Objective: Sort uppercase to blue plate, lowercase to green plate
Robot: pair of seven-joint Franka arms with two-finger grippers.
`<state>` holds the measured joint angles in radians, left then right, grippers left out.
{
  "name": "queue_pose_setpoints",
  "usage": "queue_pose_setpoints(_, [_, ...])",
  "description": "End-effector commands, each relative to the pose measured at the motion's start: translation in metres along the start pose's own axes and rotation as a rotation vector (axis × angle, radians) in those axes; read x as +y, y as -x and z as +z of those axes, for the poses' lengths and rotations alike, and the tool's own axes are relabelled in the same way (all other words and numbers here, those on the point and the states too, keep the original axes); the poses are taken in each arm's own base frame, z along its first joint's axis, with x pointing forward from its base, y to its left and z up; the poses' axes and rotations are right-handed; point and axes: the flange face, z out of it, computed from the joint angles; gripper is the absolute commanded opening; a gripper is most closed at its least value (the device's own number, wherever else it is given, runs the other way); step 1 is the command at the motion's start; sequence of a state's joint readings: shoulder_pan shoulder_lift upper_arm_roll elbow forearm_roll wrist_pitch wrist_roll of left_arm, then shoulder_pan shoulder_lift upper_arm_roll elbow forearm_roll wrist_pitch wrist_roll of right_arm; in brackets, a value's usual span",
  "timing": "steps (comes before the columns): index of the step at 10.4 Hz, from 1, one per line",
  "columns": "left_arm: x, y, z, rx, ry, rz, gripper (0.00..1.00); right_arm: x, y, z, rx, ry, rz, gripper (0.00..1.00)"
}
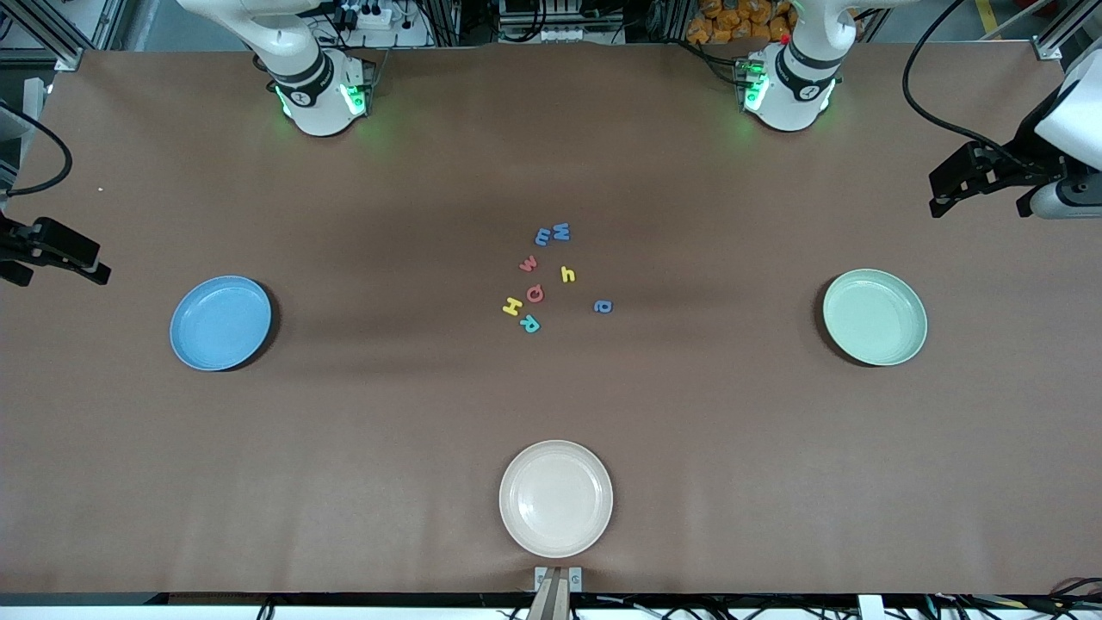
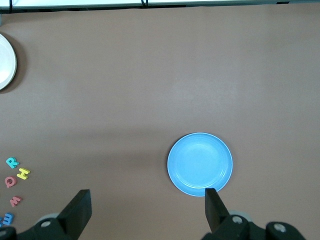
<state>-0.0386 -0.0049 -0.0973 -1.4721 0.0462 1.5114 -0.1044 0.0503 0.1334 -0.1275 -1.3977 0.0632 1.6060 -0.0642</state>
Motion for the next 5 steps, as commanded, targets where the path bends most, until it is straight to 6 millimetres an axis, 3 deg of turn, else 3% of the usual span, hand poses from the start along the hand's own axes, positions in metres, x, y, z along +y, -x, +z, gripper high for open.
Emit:
queue_pose_setpoints(1, [-0.0027,0.0091,-0.0118,0.003,0.015,0.024,1.0,0.0034,0.0062,-0.0075,0.005,0.002,0.011,1.0])
queue_pose_setpoints(5, [-0.0022,0.009,-0.01,-0.006,0.055,0.024,1.0,0.0031,0.0072,-0.0046,-0.011,0.048,0.0,1.0])
